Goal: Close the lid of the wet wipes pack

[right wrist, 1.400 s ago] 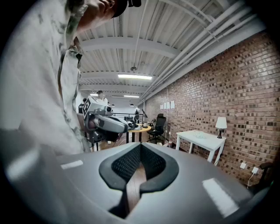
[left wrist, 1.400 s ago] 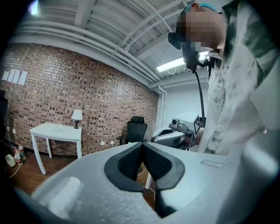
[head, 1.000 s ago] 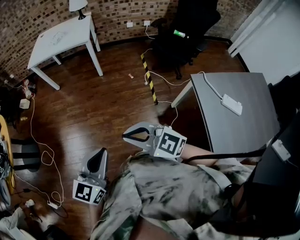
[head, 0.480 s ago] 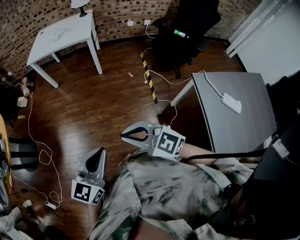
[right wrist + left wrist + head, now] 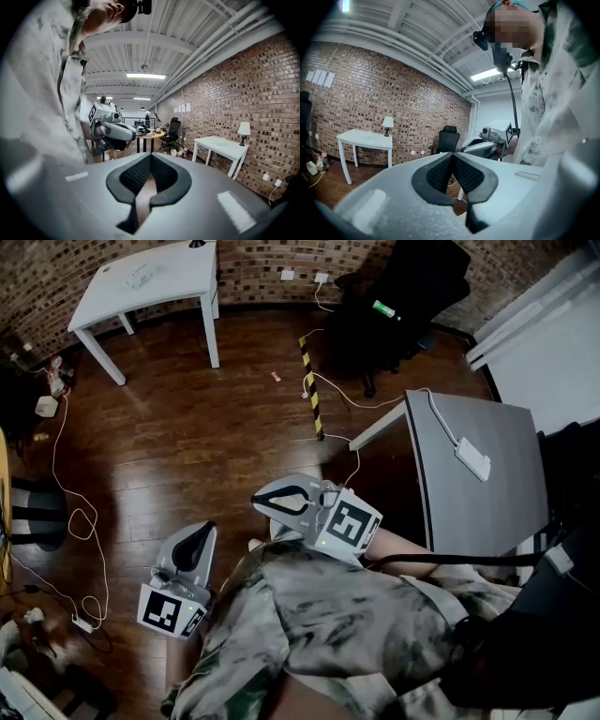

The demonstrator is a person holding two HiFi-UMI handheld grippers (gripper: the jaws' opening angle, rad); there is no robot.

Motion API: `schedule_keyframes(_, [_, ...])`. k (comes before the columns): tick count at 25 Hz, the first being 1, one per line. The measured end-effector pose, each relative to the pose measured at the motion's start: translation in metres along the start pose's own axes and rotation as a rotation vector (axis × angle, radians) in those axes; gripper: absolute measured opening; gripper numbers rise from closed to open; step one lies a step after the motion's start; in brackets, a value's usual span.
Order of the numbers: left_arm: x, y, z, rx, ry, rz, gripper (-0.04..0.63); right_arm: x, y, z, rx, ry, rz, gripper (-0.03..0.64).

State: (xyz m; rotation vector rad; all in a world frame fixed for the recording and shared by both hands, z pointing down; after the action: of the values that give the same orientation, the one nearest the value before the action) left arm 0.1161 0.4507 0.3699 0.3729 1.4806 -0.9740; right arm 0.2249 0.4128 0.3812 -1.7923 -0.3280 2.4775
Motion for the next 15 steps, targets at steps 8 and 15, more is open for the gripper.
schedule_keyframes(8, [0.008, -0.049, 0.006, 0.117, 0.016, 0.007, 0.002, -0.013, 0.045, 0.042, 0.079, 0.010, -0.028, 0.002])
schedule_keyframes(15, [0.041, -0.123, 0.039, 0.183, 0.016, 0.020, 0.002, -0.020, 0.127, 0.088, 0.104, 0.053, -0.065, 0.002])
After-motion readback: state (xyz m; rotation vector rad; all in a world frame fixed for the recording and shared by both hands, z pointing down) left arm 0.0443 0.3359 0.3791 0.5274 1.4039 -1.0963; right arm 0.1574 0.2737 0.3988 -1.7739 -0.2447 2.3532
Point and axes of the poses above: the fingertips, and each gripper's own axes: z forward along the fingers, y to its right, x out of its top, the point moved 3 cm from there along -z, backward along the fingers, and after that the axes turned 10 degrees about -z, right-handed, at the moved point
